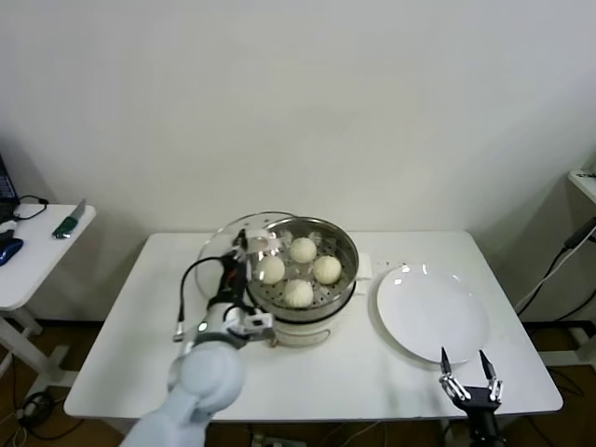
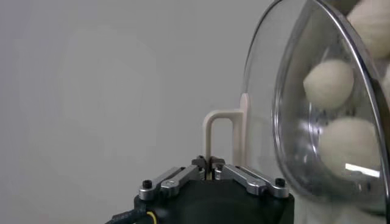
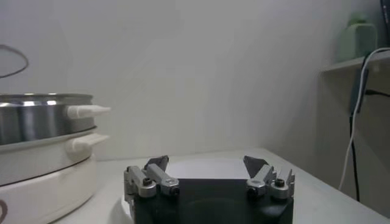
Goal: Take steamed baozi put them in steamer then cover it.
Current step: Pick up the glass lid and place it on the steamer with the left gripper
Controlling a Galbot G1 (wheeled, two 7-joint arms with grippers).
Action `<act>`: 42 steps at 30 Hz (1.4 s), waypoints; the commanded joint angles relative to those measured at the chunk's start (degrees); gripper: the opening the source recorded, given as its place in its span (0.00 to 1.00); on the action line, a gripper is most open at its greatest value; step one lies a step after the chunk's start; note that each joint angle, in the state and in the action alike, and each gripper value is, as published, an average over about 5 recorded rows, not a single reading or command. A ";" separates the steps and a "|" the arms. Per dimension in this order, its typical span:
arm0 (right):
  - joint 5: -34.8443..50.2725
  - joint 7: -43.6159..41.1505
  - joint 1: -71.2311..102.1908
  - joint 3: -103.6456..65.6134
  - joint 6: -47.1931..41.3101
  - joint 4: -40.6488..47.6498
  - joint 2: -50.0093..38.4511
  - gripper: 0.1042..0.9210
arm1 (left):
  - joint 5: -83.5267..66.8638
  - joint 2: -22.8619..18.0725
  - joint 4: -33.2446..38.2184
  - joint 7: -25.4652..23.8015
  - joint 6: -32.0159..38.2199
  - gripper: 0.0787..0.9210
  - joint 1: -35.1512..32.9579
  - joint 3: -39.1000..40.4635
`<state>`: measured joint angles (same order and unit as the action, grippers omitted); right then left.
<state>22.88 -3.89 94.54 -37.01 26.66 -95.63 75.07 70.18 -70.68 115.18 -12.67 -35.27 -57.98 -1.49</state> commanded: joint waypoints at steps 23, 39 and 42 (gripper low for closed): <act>1.22 0.29 1.00 -0.52 2.44 0.25 0.11 0.88 | 12.96 -13.60 -14.92 3.30 1.92 0.07 5.58 8.74; 2.16 0.11 0.90 -0.96 2.52 0.27 -0.47 0.88 | 16.16 -13.12 -17.70 2.92 1.97 0.07 5.52 6.90; 2.15 0.05 0.85 -0.94 2.51 0.31 -0.54 0.88 | 16.27 -13.05 -17.97 2.81 1.78 0.07 5.63 6.47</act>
<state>24.88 -3.74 95.43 -37.91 29.11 -95.35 74.61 85.30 -83.66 98.48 -9.96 -33.43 -52.49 5.51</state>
